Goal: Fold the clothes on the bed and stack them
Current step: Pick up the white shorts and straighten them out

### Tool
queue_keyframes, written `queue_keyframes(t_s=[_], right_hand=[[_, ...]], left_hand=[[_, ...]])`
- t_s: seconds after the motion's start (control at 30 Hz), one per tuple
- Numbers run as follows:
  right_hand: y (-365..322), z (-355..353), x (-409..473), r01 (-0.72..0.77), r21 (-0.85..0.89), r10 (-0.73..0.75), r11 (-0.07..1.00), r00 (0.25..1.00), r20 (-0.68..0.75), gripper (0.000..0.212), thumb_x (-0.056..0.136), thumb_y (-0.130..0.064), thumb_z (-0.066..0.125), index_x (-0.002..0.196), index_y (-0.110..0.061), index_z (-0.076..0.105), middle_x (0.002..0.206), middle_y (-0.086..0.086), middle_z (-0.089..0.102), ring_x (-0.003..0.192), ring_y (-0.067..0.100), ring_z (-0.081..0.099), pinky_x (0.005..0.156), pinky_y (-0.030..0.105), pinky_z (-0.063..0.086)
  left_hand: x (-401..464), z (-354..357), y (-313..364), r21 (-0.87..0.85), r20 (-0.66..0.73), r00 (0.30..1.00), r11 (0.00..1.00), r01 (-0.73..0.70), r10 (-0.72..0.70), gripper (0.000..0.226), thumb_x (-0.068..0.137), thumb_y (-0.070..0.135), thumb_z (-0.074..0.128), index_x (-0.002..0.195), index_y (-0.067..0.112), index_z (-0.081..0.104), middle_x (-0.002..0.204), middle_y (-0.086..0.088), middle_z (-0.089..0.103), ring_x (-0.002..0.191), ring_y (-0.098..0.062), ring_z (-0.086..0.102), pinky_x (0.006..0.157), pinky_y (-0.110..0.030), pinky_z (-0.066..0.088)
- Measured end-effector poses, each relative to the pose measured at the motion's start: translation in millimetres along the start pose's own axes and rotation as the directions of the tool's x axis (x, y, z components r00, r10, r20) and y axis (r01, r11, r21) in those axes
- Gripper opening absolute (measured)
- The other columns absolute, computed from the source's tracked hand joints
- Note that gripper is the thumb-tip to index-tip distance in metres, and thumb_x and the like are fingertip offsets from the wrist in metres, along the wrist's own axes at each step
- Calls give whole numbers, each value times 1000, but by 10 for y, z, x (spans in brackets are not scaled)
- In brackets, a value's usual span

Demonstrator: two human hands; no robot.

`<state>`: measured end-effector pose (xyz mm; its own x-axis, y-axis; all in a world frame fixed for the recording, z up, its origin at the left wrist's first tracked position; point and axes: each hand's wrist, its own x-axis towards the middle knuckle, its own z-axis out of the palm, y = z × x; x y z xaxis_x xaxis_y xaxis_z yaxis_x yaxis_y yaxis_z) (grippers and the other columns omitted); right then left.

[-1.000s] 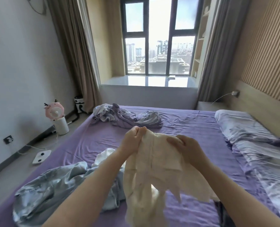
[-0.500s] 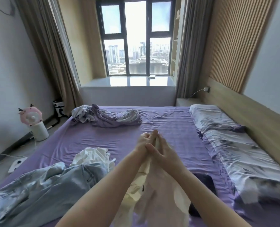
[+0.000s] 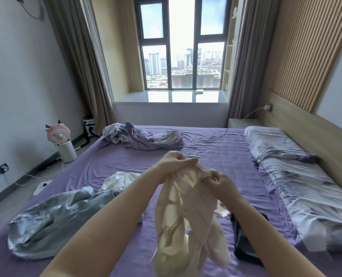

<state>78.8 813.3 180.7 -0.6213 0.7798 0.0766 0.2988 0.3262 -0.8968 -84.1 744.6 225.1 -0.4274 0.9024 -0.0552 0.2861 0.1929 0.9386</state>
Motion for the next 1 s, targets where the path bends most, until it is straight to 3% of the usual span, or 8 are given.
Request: queue_keyframes(t_s=[0.17, 0.33, 0.5, 0.57, 0.63, 0.77, 0.9, 1.0], right_hand=[[49, -235, 26, -188, 470, 38, 863, 950, 310, 9, 90, -10, 54, 88, -6, 62, 71, 6, 58, 63, 14, 55, 57, 26, 45], [-57, -112, 98, -252, 674, 30, 694, 946, 323, 15, 92, -8, 45, 90, -3, 59, 72, 12, 59, 58, 18, 58, 51, 24, 47], [-28, 14, 173, -341, 778, 194, 528, 940, 280, 24, 94, -9, 42, 81, -2, 61, 62, 10, 64, 54, 19, 62, 50, 27, 52], [-15, 65, 174, -387, 789, 240, 477, 921, 306, 26, 93, -10, 43, 81, 1, 63, 63, 13, 66, 55, 21, 64, 51, 28, 54], [3, 95, 179, -412, 807, 240, 424, 910, 338, 29, 93, -11, 40, 83, 3, 63, 67, 15, 68, 58, 22, 67, 52, 28, 55], [65, 51, 168, -460, 824, 201, 332, 888, 415, 42, 95, -15, 34, 77, 7, 65, 69, 20, 67, 61, 27, 68, 52, 32, 56], [228, -23, 217, -461, 809, 293, 365, 882, 370, 30, 93, -16, 40, 84, 2, 62, 77, 17, 64, 66, 24, 65, 58, 30, 56], [425, -155, 270, -393, 735, 351, 553, 909, 222, 19, 95, -11, 43, 92, -2, 59, 80, 14, 59, 64, 20, 60, 56, 28, 52]], left_hand=[[-152, -432, 79, 350, 267, 963, 935, -55, -43, 42, 68, 31, 84, 104, 24, 62, 89, 6, 60, 73, -7, 57, 62, -19, 48], [-253, -593, -49, 277, 437, 880, 959, 63, -185, 27, 72, 19, 82, 94, 15, 64, 88, -1, 67, 77, -14, 64, 72, -28, 54], [-286, -395, -471, 489, 75, 997, 870, -59, 25, 70, 67, 38, 83, 127, 24, 51, 132, 2, 45, 122, -14, 43, 107, -30, 35], [-366, -175, -630, 620, -106, 922, 749, -232, 373, 57, 73, 46, 75, 121, 22, 56, 123, 3, 49, 115, -14, 46, 101, -27, 36], [-516, 64, -753, 537, -160, 836, 757, -372, 525, 39, 77, 48, 66, 105, 21, 63, 106, 6, 59, 99, -9, 56, 89, -30, 47], [-686, 360, -917, 376, -2, 921, 854, -360, 389, 68, 70, 59, 68, 127, 24, 53, 119, 16, 57, 108, 3, 53, 92, -17, 43], [-564, 515, -887, 304, -135, 958, 931, -204, 254, 29, 73, 48, 61, 69, 21, 49, 64, 11, 51, 58, -2, 40, 59, -22, 36], [-438, 538, -805, 243, -83, 969, 948, -206, 232, 37, 83, 23, 68, 59, 22, 40, 56, 10, 35, 51, -4, 32, 51, -19, 27]])
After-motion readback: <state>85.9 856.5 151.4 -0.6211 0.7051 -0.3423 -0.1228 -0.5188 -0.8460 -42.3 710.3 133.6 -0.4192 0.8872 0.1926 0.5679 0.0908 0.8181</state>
